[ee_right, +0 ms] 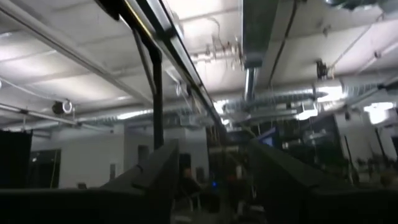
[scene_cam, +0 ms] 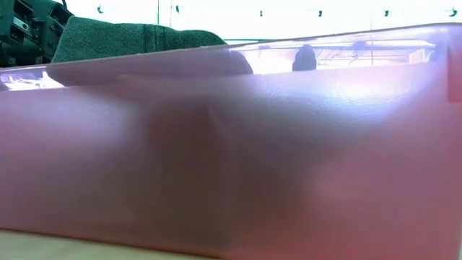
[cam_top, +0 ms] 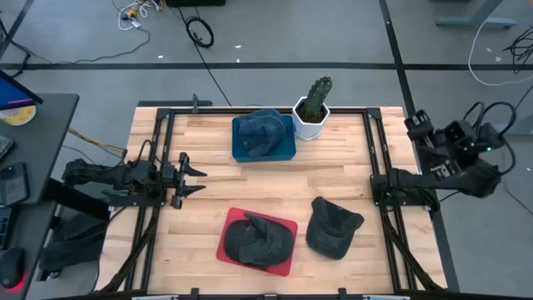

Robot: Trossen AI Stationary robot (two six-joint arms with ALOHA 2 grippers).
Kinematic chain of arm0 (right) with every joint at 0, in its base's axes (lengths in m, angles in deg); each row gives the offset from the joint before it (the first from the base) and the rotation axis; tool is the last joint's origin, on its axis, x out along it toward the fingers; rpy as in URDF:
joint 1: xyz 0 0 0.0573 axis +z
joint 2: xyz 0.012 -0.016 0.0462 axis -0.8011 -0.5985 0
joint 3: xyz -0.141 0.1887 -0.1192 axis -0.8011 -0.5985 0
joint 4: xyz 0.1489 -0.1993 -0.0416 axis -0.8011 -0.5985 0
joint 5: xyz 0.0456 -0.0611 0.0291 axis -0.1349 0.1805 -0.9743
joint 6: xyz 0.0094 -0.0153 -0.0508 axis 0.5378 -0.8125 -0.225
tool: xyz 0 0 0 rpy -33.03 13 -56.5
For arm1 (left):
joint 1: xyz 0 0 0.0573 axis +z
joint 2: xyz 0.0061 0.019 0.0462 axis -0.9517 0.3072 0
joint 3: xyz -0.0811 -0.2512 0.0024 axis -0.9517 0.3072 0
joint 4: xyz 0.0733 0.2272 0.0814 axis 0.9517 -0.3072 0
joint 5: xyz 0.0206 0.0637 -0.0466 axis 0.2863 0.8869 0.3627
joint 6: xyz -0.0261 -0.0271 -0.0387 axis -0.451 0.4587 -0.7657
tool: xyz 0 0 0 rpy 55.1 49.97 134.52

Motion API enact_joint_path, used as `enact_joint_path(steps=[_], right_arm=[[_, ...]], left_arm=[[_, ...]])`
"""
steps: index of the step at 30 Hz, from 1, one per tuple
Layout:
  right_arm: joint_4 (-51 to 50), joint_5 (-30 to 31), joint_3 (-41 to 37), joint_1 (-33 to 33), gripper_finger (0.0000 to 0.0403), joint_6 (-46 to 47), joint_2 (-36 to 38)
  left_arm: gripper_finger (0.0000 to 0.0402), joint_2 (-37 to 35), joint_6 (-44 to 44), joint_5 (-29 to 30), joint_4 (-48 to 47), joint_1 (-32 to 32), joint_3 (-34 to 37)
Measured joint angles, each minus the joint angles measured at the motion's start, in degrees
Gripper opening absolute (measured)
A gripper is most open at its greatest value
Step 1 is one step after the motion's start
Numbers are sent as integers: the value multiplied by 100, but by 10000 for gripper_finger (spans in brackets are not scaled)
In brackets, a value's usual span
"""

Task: Pick & Place hat
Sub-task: Put the black cap into the pink bin

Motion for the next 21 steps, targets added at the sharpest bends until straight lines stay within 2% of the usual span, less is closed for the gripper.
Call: enact_joint_path(steps=[13,21], right_arm=[[-3032,96,2360,-1,198,112,-1630],[-4716,107,3814,1,198,659,-2529]], left_arm=[[193,0,-2,0,0,-1,-2],[193,0,0,0,0,-1,-2]])
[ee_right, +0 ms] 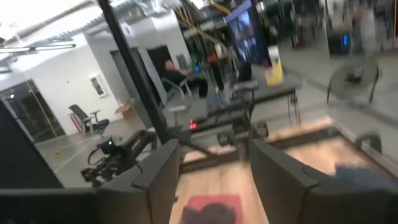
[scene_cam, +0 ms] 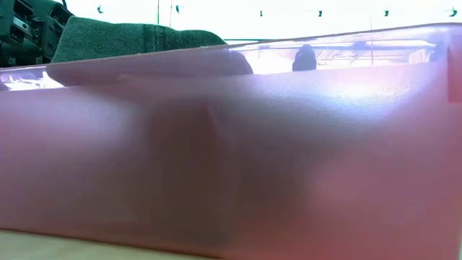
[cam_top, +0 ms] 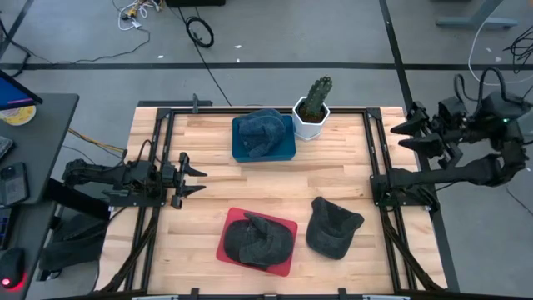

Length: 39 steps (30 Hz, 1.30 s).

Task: Pick & Place hat
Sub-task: Put the black cap into the pink bin

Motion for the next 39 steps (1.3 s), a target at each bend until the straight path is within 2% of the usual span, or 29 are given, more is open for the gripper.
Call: enact_joint_path(steps=[11,16,24,33,39], right_arm=[[-1412,-67,1045,0,198,418,-1015],[-1565,-344,1369,5,198,656,-1359],[-1755,-358,1831,218,198,851,-1787],[-2102,-291,1877,733,198,1123,-2274],[-2410,186,1877,1344,198,1471,-2656]], left_arm=[[193,0,-2,0,0,-2,0],[193,0,0,0,0,1,0],[193,0,0,0,0,-1,0],[193,2,-2,0,0,0,0],[193,1,-1,0,0,-2,-2]])
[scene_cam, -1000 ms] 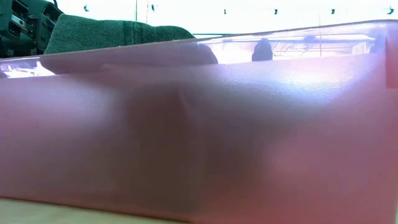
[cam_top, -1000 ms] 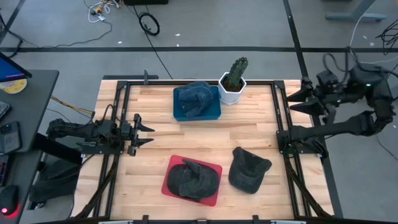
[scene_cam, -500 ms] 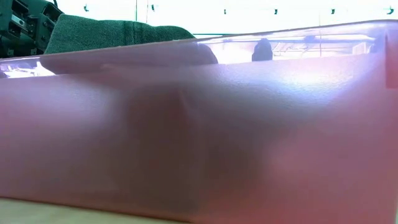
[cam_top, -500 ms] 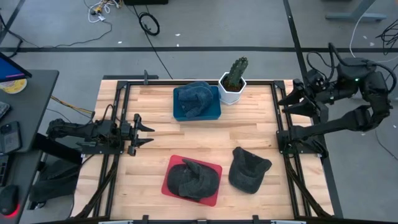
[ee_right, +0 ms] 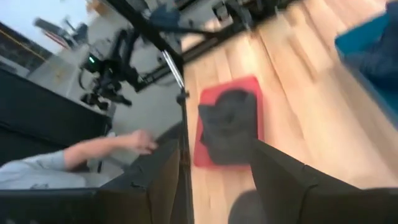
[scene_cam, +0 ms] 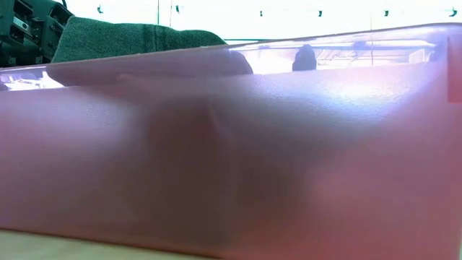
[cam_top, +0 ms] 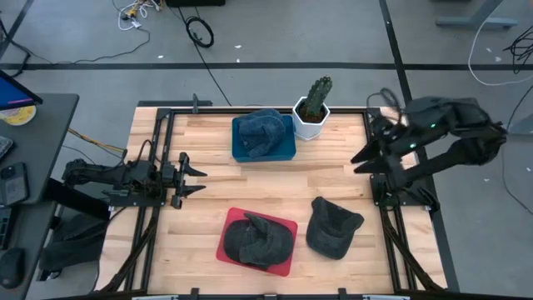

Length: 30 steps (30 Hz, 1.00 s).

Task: Pick & Place hat
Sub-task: Put the black cap into the pink bin

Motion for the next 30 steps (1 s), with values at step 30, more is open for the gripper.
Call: enact_joint_path(steps=[30], right_arm=[[-1406,1818,-2,2590,198,1508,-1254]], left_arm=[[193,1,-3,0,0,2,0]])
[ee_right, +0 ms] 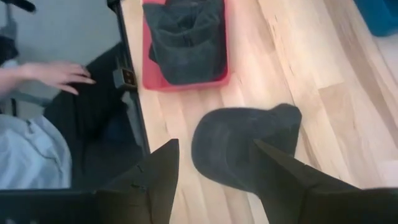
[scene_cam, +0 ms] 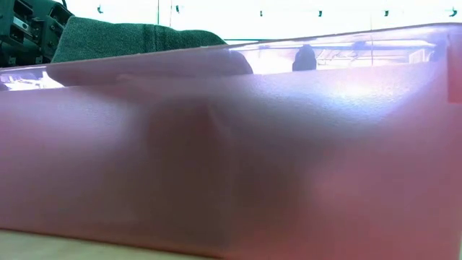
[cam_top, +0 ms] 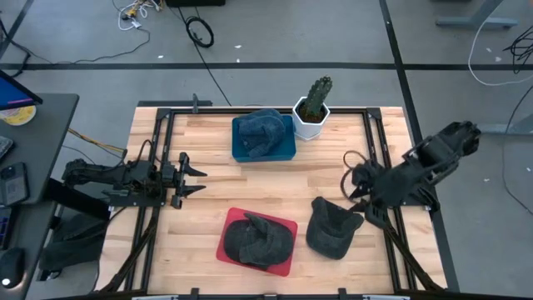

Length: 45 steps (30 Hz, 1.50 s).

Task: Pick & Place hat
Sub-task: Put the black cap into the pink bin

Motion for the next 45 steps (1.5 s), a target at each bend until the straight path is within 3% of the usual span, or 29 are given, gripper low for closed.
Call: enact_joint_path(steps=[10,18,32,45], right_arm=[[-54,210,-2,642,198,70,-610],[-278,241,-209,788,198,156,-785],[1072,-208,-2346,837,198,282,-181],[2686,-523,-4278,702,198,47,-141]], left_arm=[[193,0,3,0,0,-2,0],[193,0,4,0,0,-2,0],[193,0,1,0,0,-1,0],[193,0,1,0,0,-2,0]])
